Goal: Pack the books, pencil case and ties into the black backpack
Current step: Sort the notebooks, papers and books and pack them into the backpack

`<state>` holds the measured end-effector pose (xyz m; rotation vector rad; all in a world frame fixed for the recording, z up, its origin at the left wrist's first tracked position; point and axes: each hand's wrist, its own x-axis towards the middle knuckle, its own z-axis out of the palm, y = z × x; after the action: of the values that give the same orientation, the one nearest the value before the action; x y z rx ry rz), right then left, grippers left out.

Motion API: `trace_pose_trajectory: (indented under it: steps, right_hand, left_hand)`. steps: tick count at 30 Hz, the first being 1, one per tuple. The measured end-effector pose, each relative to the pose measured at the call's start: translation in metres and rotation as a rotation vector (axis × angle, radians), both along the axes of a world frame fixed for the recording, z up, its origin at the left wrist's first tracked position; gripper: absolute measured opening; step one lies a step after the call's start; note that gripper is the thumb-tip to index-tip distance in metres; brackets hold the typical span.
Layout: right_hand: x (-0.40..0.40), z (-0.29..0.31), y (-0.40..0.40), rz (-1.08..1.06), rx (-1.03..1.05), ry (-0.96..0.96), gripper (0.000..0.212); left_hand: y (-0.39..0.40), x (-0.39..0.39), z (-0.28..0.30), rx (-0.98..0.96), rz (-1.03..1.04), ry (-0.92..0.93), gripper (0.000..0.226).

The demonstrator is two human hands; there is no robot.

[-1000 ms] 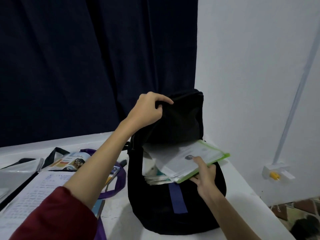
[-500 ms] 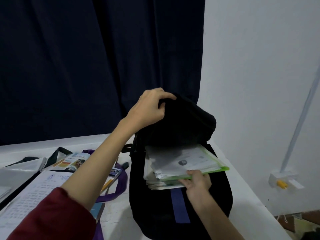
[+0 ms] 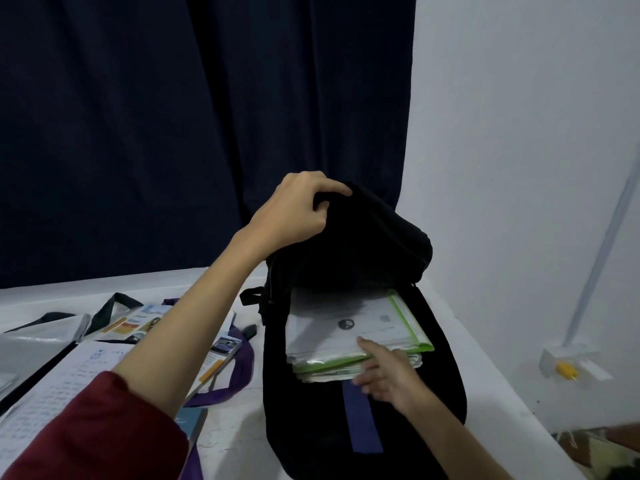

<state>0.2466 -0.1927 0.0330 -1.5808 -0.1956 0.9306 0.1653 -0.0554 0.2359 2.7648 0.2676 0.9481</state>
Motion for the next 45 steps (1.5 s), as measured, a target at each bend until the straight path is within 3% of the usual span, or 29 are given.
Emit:
trace_pose_trajectory:
  steps: [4,6,7,9,12,15,17,22,25,29,32,36,40,42,45]
  right_hand:
    - [0.028,0.010,-0.015,0.097,-0.051,-0.756,0.031]
    - [0.038,0.009,-0.012,0.254,-0.147,-1.166,0.022]
    - [0.043,0.001,-0.008,0.336,-0.216,-1.323,0.030]
    - [0.049,-0.018,-0.002,0.419,-0.284,-1.563,0.043]
    - [0.051,-0.039,0.007,0.351,-0.288,-1.702,0.052]
    - [0.053,-0.043,0.010,0.278,-0.305,-1.768,0.051]
    - [0.050,-0.042,0.006,0.237,-0.250,-1.806,0.039]
    - [0.018,-0.002,-0.004,-0.248,0.420,-1.772,0.015]
    - [-0.003,0.049,-0.004,-0.397,0.615,-1.761,0.013]
    - [-0.024,0.089,0.015,-0.418,0.738,-1.576,0.010]
    - [-0.047,0.083,0.048,-0.300,0.734,-1.472,0.012]
    - [-0.101,0.058,0.104,-0.080,0.693,-1.289,0.018]
    - [-0.177,0.030,0.167,0.189,0.529,-1.235,0.011]
    - [-0.215,0.015,0.202,0.450,0.266,-1.294,0.015]
    - [-0.256,-0.007,0.254,0.733,-0.191,-1.288,0.040]
  left_hand:
    - [0.000,0.005,-0.001,-0.008,-0.014,0.007,0.042]
    - [-0.001,0.008,-0.001,-0.011,-0.024,0.005,0.042]
    - [-0.002,0.008,-0.001,-0.013,-0.027,0.002,0.042]
    - [-0.002,0.008,-0.002,-0.021,-0.027,-0.007,0.042]
    - [0.001,0.003,-0.005,-0.032,-0.015,-0.005,0.042]
    - [0.004,-0.003,-0.010,-0.058,-0.012,-0.006,0.042]
    - [0.005,-0.006,-0.013,-0.082,-0.006,-0.003,0.041]
    - [0.019,-0.018,-0.028,-0.182,0.014,0.021,0.041]
    - [0.030,-0.028,-0.052,-0.312,0.004,0.085,0.041]
    - [0.050,-0.058,-0.097,-0.648,-0.050,0.210,0.037]
    - [0.060,-0.097,-0.129,-0.963,-0.063,0.222,0.029]
    - [0.099,-0.183,-0.160,-1.192,0.131,0.017,0.027]
    - [0.171,-0.305,-0.184,-1.163,0.517,-0.168,0.025]
    - [0.211,-0.371,-0.196,-1.064,0.756,-0.209,0.033]
    - [0.259,-0.458,-0.210,-0.848,1.032,-0.024,0.038]
